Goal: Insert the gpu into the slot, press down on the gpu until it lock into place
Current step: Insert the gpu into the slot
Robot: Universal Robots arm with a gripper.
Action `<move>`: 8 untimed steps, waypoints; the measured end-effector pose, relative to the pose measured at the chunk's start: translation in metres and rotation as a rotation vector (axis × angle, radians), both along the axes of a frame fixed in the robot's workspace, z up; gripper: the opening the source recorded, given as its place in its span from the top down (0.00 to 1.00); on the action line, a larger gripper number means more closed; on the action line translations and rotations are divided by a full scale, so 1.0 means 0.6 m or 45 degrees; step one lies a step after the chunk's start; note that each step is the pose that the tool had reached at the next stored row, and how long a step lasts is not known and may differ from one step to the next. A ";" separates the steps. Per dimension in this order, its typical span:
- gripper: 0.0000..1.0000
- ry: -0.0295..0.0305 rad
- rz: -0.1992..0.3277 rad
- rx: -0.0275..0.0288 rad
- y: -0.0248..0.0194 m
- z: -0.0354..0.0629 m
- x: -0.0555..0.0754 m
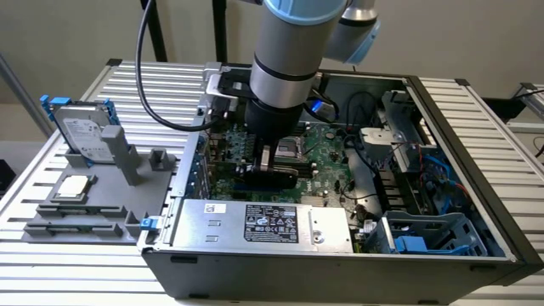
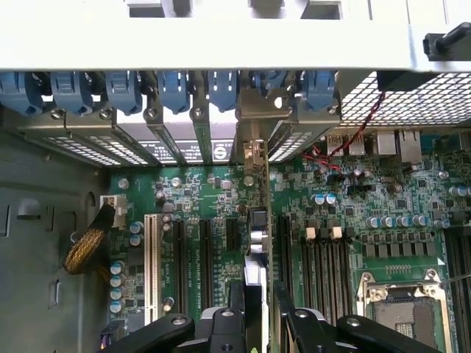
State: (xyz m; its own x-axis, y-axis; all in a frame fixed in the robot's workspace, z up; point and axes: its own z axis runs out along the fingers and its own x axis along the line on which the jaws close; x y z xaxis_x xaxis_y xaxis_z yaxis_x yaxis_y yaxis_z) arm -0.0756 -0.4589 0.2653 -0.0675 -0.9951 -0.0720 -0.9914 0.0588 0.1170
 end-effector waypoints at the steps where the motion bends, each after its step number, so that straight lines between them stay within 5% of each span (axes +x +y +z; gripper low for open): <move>1: 0.74 0.0027 0.000 -0.0004 0.0000 0.000 0.001; 8: 0.74 0.0147 0.000 -0.0067 0.0000 0.000 0.005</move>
State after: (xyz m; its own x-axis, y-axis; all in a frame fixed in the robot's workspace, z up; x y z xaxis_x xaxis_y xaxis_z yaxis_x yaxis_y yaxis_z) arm -0.0726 -0.4589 0.2653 -0.0683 -0.9955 -0.0660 -0.9900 0.0594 0.1281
